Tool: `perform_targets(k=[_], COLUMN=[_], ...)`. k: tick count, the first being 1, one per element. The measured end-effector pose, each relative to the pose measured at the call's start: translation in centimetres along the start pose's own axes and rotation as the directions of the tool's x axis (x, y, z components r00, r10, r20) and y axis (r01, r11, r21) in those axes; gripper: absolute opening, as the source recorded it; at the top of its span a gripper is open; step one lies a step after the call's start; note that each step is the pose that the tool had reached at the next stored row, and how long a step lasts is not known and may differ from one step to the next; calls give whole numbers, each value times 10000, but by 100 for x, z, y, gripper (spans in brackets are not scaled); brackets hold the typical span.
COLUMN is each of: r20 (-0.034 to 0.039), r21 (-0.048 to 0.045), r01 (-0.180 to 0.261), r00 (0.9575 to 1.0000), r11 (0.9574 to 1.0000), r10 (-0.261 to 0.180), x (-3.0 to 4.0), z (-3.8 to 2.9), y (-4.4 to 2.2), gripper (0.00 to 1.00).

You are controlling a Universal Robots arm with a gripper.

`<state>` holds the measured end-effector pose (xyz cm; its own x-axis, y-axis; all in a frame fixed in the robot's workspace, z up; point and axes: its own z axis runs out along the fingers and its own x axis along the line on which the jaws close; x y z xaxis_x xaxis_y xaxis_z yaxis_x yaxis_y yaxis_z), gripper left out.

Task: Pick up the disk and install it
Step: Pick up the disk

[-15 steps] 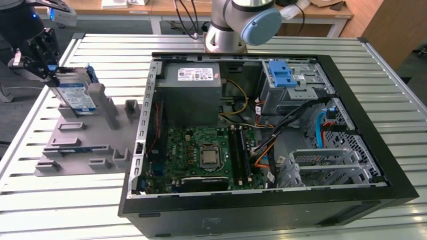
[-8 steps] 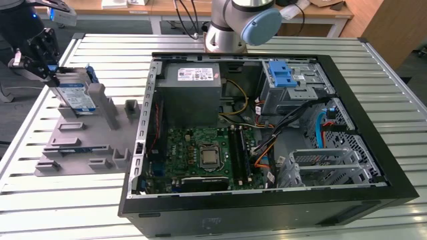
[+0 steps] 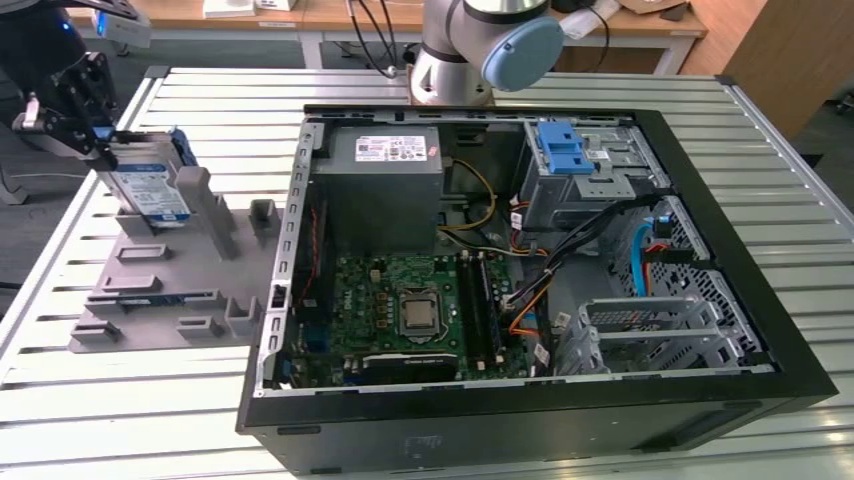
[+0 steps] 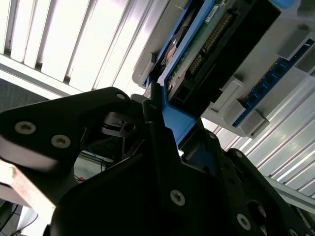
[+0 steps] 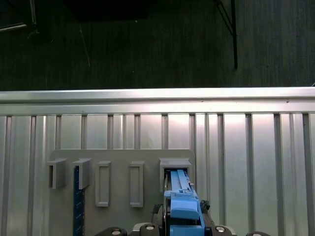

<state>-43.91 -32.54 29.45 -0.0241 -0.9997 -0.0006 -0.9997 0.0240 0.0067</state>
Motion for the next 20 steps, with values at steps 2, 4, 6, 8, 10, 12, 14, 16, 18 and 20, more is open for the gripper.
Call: perform_targets(k=[2, 4, 6, 8, 10, 12, 14, 16, 18, 20], r20=[0, 0, 0, 0, 0, 1, 0, 0, -1, 0], r21=[0, 0, 0, -1, -1, 3, -1, 0, -2, 0], r01=[0, 0, 0, 0, 1, 0, 0, 0, 0, 0], r00=[10000, 10000, 10000, 10000, 10000, 10000, 10000, 10000, 10000, 10000], r11=[10000, 10000, 10000, 10000, 10000, 10000, 10000, 10000, 10000, 10000], r10=[0, 0, 0, 0, -1, 0, 0, 0, 0, 0], x=[0, 0, 0, 0, 0, 0, 0, 0, 0, 0], z=[-23, -46, -69, -90, -105, -109, -113, -114, -118, -122], y=[0, 0, 0, 1, 1, 1, 1, 1, 1, 1], gripper=[36, 36, 36, 36, 36, 36, 36, 36, 36, 36])
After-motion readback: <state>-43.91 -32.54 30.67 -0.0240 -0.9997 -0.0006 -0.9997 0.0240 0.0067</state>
